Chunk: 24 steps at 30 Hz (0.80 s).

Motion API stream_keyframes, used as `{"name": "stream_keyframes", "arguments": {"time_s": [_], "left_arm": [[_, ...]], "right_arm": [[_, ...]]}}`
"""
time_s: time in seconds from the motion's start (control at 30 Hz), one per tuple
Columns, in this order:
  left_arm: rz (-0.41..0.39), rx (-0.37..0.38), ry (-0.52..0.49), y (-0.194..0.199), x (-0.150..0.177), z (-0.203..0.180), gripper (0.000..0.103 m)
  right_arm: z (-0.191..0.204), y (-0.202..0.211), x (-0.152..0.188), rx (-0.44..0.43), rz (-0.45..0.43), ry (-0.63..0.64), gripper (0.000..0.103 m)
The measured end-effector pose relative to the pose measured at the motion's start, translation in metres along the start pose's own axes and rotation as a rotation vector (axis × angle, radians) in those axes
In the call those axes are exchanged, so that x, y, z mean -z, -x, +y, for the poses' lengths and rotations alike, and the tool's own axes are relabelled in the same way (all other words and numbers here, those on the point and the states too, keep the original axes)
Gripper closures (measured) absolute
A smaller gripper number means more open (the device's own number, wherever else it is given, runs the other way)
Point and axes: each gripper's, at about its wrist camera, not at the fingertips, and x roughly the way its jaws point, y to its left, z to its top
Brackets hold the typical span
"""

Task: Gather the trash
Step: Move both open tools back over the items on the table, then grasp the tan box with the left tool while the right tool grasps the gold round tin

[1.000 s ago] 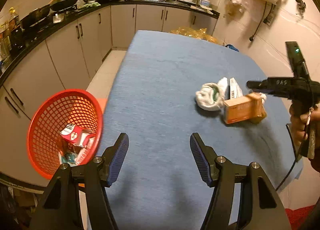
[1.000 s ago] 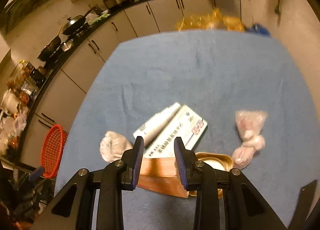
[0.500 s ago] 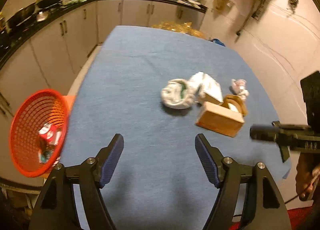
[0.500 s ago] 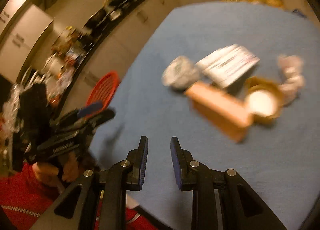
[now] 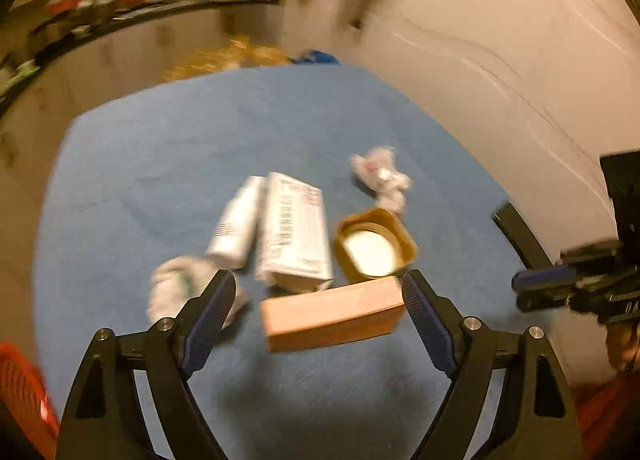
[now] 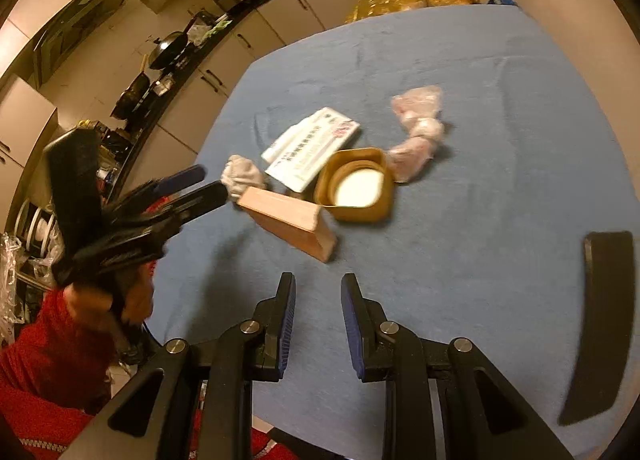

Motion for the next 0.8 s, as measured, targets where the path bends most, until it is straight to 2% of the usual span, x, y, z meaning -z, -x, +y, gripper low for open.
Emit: {"name": "stream_keyframes", "arguments": {"time_s": [0.07, 0.17, 0.33, 0.43, 0.5, 0.57, 0.6, 0.63, 0.7, 0.8], "left_arm": [[0.058, 0.037, -0.043, -0.018, -0.004, 0.0, 0.019], [0.149, 0.096, -0.045, -0.036, -0.002, 0.003, 0.019], [0.228, 0.119, -0.124, -0.036, 0.014, -0.013, 0.019], [0.208, 0.086, -0.183, -0.027, 0.025, -0.029, 0.019], [0.192, 0.018, -0.194, -0.031, 0.028, -0.035, 0.019], [0.197, -0.08, -0.179, -0.041, 0.03, -0.038, 0.037], [0.205, -0.106, -0.161, -0.046, 0.031, -0.037, 0.061], [0.211, -0.115, -0.144, -0.049, 0.032, -0.037, 0.071], [0.223, -0.133, -0.096, -0.054, 0.037, -0.036, 0.081], [0.2, -0.168, -0.037, -0.047, 0.047, -0.037, 0.081]], "right_arm": [[-0.01, 0.01, 0.004, 0.014, -0.005, -0.016, 0.077], [-0.024, 0.019, 0.01, 0.031, -0.012, -0.044, 0.077], [-0.044, 0.029, 0.015, 0.042, -0.025, -0.092, 0.077], [-0.051, 0.031, 0.015, 0.046, -0.034, -0.113, 0.077], [-0.052, 0.029, 0.014, 0.046, -0.033, -0.117, 0.077], [-0.051, 0.025, 0.012, 0.041, -0.03, -0.117, 0.077], [-0.05, 0.022, 0.01, 0.039, -0.029, -0.114, 0.077], [-0.048, 0.02, 0.008, 0.037, -0.027, -0.109, 0.077], [-0.045, 0.016, 0.004, 0.033, -0.025, -0.098, 0.077], [-0.039, 0.007, -0.005, 0.031, -0.022, -0.078, 0.077]]}}
